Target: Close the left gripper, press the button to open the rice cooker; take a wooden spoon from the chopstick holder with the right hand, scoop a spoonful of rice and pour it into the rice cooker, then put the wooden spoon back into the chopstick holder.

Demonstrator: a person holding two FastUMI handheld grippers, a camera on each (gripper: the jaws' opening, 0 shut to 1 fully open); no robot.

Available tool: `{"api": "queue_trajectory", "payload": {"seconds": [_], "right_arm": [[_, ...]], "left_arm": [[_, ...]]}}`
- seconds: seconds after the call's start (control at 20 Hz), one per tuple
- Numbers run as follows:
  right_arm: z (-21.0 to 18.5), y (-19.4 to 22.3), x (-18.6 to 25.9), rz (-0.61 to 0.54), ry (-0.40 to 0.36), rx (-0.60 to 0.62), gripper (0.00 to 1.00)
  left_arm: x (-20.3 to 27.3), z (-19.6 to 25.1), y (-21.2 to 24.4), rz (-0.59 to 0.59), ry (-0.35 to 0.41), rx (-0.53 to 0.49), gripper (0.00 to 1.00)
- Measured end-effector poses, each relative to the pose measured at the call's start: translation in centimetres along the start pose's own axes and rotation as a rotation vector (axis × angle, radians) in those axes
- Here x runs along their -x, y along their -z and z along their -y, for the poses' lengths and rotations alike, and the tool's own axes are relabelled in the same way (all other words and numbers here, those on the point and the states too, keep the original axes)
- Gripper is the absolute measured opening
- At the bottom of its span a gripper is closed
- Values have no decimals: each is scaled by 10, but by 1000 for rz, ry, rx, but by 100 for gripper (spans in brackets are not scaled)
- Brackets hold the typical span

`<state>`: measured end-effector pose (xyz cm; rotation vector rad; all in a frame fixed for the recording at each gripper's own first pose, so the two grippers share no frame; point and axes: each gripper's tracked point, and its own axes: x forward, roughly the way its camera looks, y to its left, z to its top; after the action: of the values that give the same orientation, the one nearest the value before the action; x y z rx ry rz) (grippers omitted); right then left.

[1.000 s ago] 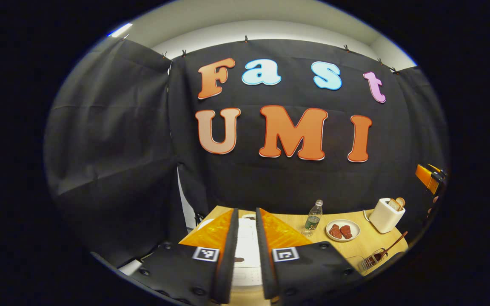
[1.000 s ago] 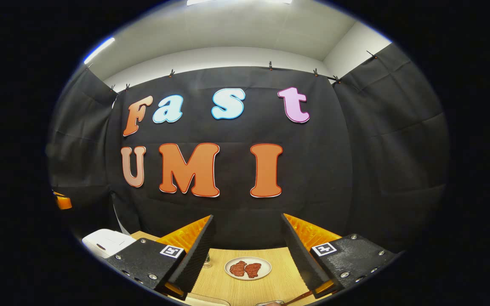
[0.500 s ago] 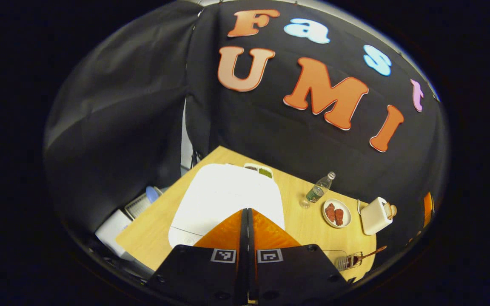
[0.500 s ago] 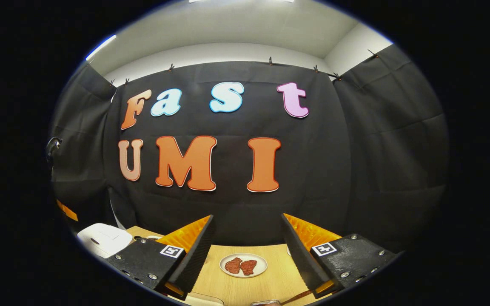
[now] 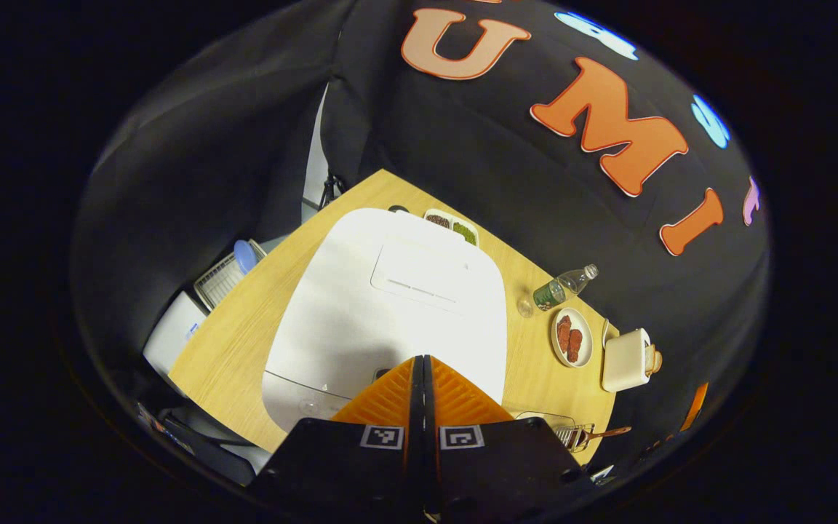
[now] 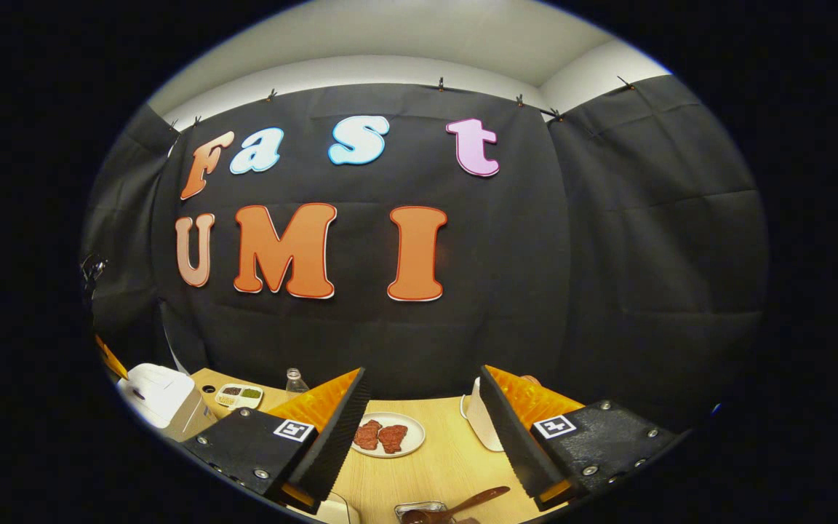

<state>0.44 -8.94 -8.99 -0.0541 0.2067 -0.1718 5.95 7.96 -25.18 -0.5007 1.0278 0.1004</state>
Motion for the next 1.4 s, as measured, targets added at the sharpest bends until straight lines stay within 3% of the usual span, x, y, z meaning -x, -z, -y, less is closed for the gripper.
{"api": "queue_trajectory", "payload": {"seconds": [0.3, 0.65, 0.7, 0.8, 1.1, 1.3, 1.4], "right_arm": [[10, 10, 1, -19, 25, 18, 94], [5, 25, -1, -58, 9, 16, 94], [6, 25, -1, -59, 7, 8, 99], [5, 26, -3, -58, 3, -4, 94], [10, 36, -4, -93, -5, 12, 94], [8, 44, 2, -115, -15, 10, 94], [10, 51, 5, -131, -20, 10, 94]], "left_arm": [[-28, -11, 19, -105, -9, 68, 5], [-27, -12, 31, -73, -42, 21, 5], [-28, -12, 30, -65, -41, 15, 2], [-27, -10, 30, -41, -41, 6, 5], [-1, 8, 2, 267, -85, -199, 5], [56, 38, -58, 586, -120, -319, 5], [81, 51, -70, 678, -128, -339, 5]]}}
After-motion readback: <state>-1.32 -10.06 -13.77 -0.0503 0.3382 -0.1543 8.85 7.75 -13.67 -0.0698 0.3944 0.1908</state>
